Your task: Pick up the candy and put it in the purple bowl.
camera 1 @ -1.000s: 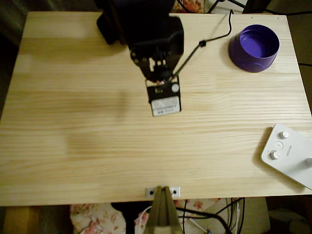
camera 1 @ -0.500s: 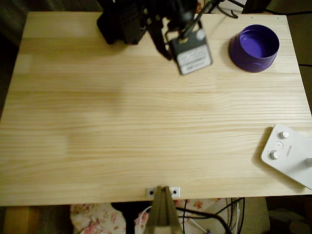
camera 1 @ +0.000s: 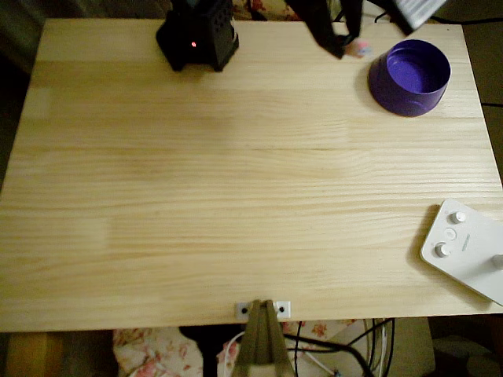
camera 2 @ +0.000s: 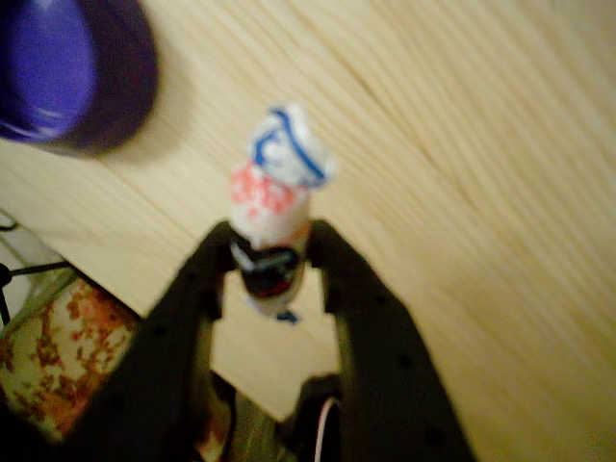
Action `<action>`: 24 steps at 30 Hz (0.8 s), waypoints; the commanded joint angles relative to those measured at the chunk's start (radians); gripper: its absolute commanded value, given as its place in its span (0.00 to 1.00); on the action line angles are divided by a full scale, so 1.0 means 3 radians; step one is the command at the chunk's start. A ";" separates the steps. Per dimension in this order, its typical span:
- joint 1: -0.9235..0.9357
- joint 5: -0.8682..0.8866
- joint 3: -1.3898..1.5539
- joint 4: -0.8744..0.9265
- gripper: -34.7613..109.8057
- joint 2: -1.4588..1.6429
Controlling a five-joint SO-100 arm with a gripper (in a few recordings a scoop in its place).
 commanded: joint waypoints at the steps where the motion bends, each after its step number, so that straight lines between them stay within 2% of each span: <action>1: -0.0276 -0.0031 -0.0332 -0.0245 0.28 0.0051; 12: -0.0977 -0.0102 -0.0557 -0.0987 0.28 -0.0522; 24: -0.1217 -0.0159 -0.1043 -0.1503 0.28 -0.1503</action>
